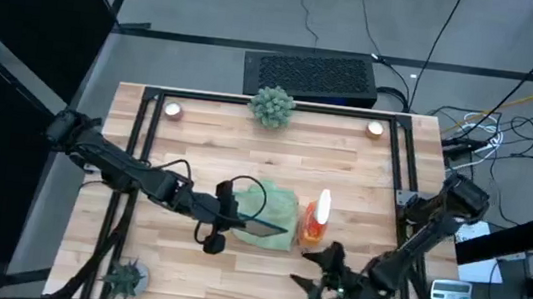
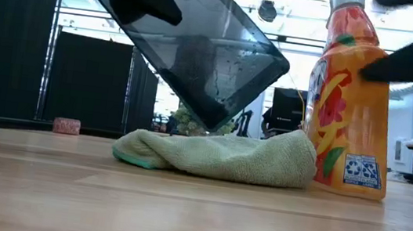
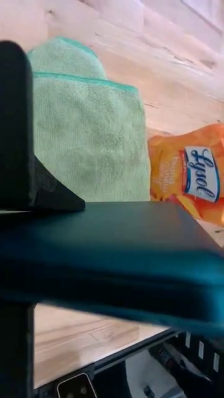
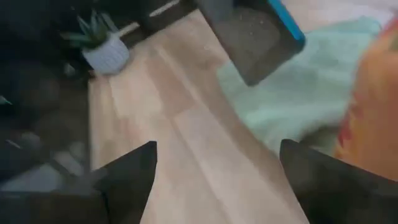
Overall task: Apply microfiber cloth
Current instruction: Wipe the front of the cellphone with a microfiber cloth
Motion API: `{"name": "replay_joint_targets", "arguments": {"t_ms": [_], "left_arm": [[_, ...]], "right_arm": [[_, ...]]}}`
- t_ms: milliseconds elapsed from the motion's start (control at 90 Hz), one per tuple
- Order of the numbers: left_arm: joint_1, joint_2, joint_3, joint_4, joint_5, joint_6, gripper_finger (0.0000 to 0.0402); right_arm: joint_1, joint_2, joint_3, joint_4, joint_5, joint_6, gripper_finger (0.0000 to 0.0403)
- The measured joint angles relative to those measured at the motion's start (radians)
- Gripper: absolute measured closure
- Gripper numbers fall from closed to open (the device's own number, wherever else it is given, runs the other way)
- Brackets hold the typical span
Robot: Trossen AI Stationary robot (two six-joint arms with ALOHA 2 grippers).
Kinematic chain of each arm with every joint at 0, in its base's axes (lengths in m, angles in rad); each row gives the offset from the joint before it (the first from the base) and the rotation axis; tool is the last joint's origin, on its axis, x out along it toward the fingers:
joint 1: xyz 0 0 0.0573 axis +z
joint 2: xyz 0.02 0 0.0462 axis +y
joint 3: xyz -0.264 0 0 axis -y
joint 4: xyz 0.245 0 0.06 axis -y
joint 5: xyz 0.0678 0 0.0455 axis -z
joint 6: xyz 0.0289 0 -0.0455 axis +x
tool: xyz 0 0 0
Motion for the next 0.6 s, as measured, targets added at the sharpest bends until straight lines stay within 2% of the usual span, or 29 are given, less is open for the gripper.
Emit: {"name": "replay_joint_targets", "arguments": {"t_ms": [156,433,511,600], "left_arm": [[0.0,0.0,0.0,0.001,0.0,0.0,0.0394],[0.0,0.0,0.0,0.004,0.0,0.0,0.0394],[0.0,0.0,0.0,0.004,0.0,0.001,0.0394],[0.0,-0.001,0.0,-0.003,-0.004,0.0,0.0394]], "right_arm": [[-0.074,0.006,0.0,-0.149,0.021,0.01,0.0083],[-0.179,-0.029,0.0,-0.59,0.057,0.152,0.0083],[-0.195,-0.047,0.0,-0.617,0.017,0.164,0.0083],[-0.172,-0.09,0.015,-0.594,-0.087,0.119,0.0083]]}}
